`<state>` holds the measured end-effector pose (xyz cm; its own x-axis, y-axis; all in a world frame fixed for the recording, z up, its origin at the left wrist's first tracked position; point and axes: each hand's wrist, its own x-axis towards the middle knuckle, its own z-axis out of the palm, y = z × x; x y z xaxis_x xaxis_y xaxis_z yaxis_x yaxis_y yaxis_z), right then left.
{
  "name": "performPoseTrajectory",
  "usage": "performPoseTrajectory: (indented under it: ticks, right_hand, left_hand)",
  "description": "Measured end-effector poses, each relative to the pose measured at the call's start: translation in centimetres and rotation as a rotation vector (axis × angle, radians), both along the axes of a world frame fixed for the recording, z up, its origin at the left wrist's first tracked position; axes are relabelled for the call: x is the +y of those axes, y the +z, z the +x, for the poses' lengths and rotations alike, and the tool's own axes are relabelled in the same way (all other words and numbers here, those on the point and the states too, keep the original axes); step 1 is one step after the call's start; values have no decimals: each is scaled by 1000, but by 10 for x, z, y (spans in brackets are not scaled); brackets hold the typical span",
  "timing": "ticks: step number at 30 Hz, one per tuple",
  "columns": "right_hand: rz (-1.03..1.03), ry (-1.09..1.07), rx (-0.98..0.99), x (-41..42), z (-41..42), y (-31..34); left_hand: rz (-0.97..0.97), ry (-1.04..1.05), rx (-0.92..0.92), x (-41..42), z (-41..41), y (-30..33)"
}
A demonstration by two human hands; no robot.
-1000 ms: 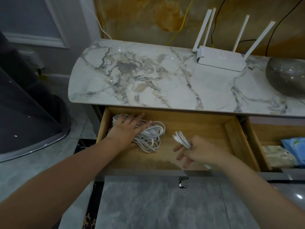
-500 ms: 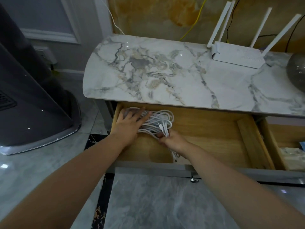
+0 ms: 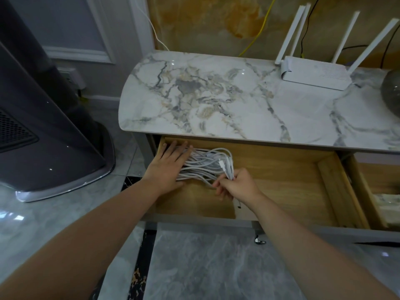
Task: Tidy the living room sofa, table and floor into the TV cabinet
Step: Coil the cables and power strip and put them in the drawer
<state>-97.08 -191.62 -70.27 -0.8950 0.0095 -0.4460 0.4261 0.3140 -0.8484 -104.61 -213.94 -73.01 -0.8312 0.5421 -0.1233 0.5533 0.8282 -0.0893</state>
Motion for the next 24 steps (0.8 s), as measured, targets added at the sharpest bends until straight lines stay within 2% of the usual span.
performPoseTrajectory:
  ticks: [5, 9, 12, 15, 18, 20, 24]
  right_hand:
    - [-202, 12, 150, -1, 9, 13]
    - [-249, -53, 260, 2, 7, 12]
    - [-247, 2, 230, -1, 5, 9]
    - [-41, 222, 127, -11, -2, 5]
    - [283, 508, 204, -31, -13, 1]
    - [388, 668, 207, -43, -17, 3]
    - [411, 916, 68, -58, -24, 0]
  left_hand:
    - [118, 35, 22, -3, 5, 3]
    - [224, 126, -24, -7, 8, 13]
    - [349, 185, -64, -12, 15, 20]
    - [649, 286, -14, -16, 30, 23]
    - [990, 518, -72, -15, 43, 24]
    - [1073, 551, -43, -12, 51, 25]
    - [1180, 557, 50, -10, 60, 33]
